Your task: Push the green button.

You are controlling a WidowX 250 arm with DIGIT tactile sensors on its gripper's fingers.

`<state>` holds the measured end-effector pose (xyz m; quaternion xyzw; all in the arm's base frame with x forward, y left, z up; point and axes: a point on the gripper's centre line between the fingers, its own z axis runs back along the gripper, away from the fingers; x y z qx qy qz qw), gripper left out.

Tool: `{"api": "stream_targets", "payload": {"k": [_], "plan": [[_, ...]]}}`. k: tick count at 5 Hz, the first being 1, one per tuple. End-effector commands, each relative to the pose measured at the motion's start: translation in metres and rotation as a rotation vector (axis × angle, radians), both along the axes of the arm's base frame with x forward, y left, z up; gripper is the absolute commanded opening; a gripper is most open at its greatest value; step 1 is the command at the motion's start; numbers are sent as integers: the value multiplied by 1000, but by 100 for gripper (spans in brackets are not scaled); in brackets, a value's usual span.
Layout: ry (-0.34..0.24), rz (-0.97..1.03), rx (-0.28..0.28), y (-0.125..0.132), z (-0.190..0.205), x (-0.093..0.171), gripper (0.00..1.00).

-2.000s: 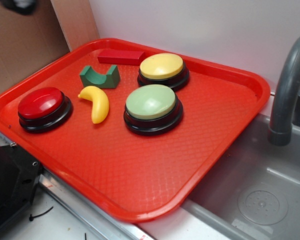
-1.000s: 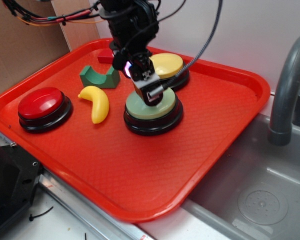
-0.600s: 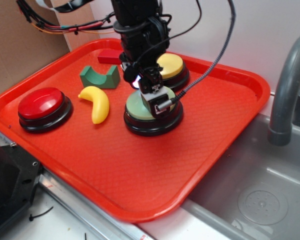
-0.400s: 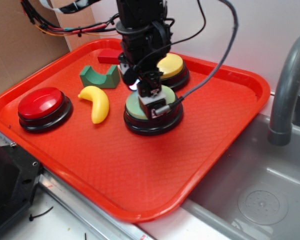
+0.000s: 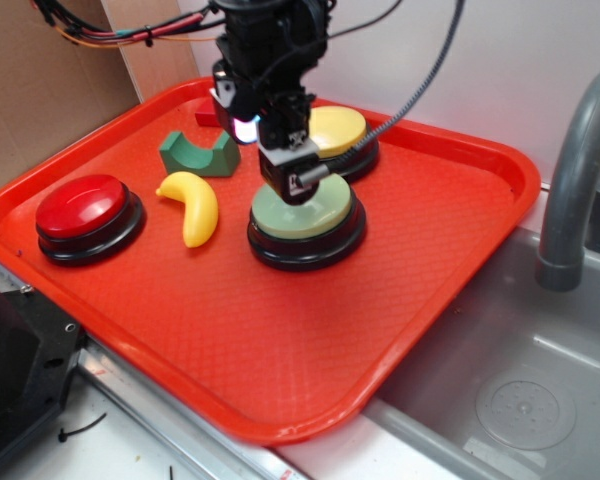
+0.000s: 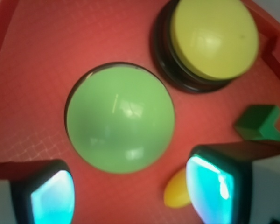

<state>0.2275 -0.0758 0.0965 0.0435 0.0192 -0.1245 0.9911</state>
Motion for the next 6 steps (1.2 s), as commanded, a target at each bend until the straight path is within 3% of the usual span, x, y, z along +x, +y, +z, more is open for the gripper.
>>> {"api": "stream_targets", "payload": {"k": [1,4,5,6], "plan": [[-105,59,-32,-5,44,2,100],[-124,112,-86,12,77,-14,100],[-128,152,-21,13,90,-21,100],[-147,185,-54,18,95,-27,100]]}}
